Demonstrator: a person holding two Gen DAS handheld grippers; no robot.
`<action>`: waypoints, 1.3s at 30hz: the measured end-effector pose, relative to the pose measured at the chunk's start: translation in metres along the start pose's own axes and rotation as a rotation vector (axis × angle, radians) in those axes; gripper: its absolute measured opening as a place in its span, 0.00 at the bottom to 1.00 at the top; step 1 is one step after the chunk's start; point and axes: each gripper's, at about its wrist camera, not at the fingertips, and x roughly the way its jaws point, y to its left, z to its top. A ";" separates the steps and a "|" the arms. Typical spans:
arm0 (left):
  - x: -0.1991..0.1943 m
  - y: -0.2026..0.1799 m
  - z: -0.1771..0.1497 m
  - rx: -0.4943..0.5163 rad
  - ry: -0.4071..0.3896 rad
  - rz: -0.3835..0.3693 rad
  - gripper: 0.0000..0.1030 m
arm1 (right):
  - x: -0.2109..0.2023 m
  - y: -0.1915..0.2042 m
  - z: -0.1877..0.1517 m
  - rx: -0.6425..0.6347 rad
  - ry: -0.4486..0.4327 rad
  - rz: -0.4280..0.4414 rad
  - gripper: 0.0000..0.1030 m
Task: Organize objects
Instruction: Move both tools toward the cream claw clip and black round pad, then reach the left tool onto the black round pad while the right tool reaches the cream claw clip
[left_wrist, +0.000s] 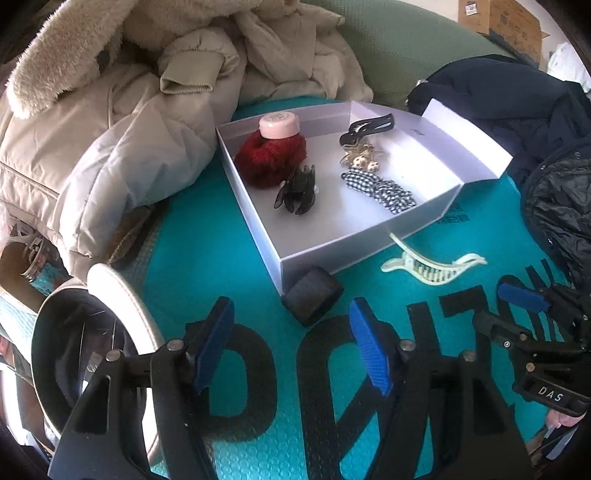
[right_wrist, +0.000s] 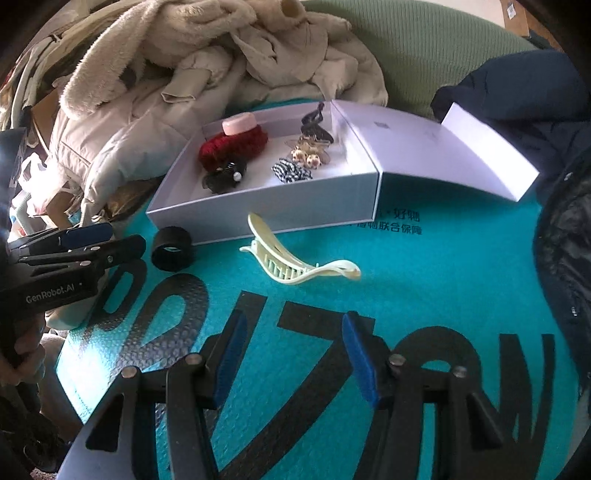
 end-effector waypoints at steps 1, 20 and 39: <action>0.005 0.001 0.001 -0.003 0.005 0.002 0.66 | 0.004 -0.002 0.000 0.007 0.002 0.007 0.53; 0.049 -0.021 0.015 0.006 0.004 0.161 0.85 | 0.052 -0.025 0.034 0.077 0.024 0.152 0.53; 0.054 -0.039 0.009 0.024 -0.003 0.232 0.83 | 0.078 -0.034 0.054 0.216 -0.006 0.130 0.48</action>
